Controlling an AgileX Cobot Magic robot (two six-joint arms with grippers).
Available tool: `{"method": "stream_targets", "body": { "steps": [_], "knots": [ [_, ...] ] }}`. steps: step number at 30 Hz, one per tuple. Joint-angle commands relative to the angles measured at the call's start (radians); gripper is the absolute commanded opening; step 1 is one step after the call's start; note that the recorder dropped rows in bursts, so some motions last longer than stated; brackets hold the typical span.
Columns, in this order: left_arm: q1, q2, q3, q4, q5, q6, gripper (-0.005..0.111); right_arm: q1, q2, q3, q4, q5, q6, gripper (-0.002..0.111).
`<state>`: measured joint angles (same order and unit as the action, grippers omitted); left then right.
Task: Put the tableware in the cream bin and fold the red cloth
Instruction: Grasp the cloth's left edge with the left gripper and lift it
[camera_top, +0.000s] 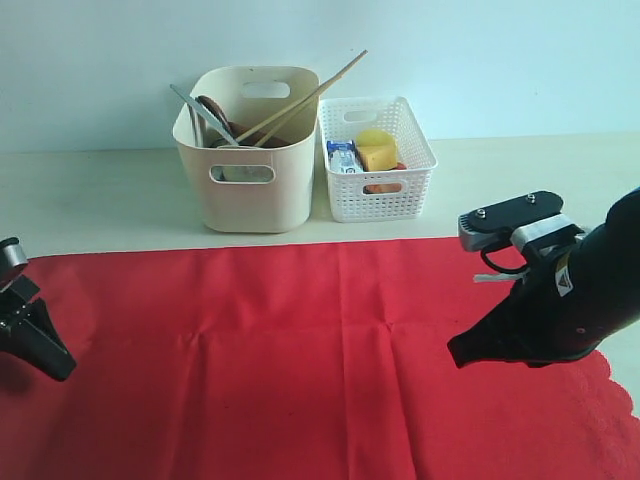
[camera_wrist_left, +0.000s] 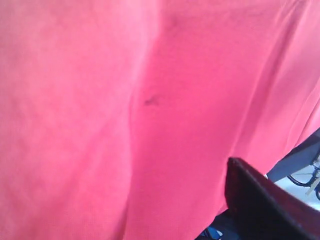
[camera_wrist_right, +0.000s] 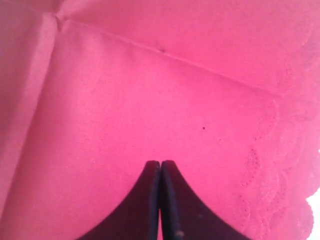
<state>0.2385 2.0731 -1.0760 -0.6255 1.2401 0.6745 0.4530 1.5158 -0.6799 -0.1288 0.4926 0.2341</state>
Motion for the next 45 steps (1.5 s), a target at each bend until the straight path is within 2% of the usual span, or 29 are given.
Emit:
{"method": "stream_targets", "body": {
  "steps": [1, 2, 3, 7, 9, 14, 18, 27, 31, 39, 45],
  "knots": [
    [-0.031, 0.024, 0.004, -0.031, -0.019, 0.063, 0.07, 0.0, 0.003, 0.004, -0.011, -0.021, 0.0, 0.0],
    [-0.031, 0.028, 0.004, -0.055, -0.019, 0.082, 0.067, 0.0, 0.003, 0.004, -0.011, -0.021, -0.002, 0.0],
    [-0.031, 0.033, 0.004, -0.084, -0.019, 0.106, 0.06, 0.0, 0.003, 0.004, -0.011, -0.021, -0.002, 0.0],
    [-0.031, 0.033, 0.004, -0.123, -0.019, 0.137, 0.009, 0.0, 0.003, 0.004, -0.011, -0.037, 0.0, 0.0],
    [-0.031, 0.033, -0.008, -0.123, -0.019, 0.14, 0.001, 0.0, 0.003, 0.004, -0.011, -0.046, 0.0, 0.0],
    [-0.029, 0.025, -0.051, -0.161, -0.019, 0.084, 0.007, 0.0, 0.003, 0.004, -0.011, -0.048, -0.004, 0.0],
    [-0.029, -0.008, -0.051, -0.142, -0.019, 0.068, 0.007, 0.0, 0.003, 0.004, -0.011, -0.052, -0.004, 0.0],
    [-0.023, -0.185, 0.012, -0.099, -0.019, 0.05, 0.007, 0.0, 0.003, 0.004, -0.011, -0.062, -0.004, 0.0],
    [0.008, -0.269, 0.046, -0.093, -0.019, 0.014, 0.007, 0.0, 0.003, 0.004, -0.011, -0.075, -0.004, 0.0],
    [0.102, -0.449, 0.061, 0.007, -0.019, -0.169, 0.007, 0.0, 0.053, 0.004, -0.011, -0.141, -0.004, 0.0],
    [0.111, -0.547, 0.037, 0.061, -0.019, -0.258, 0.006, 0.0, 0.126, 0.004, 0.0, -0.21, -0.004, 0.0]
  ]
}}
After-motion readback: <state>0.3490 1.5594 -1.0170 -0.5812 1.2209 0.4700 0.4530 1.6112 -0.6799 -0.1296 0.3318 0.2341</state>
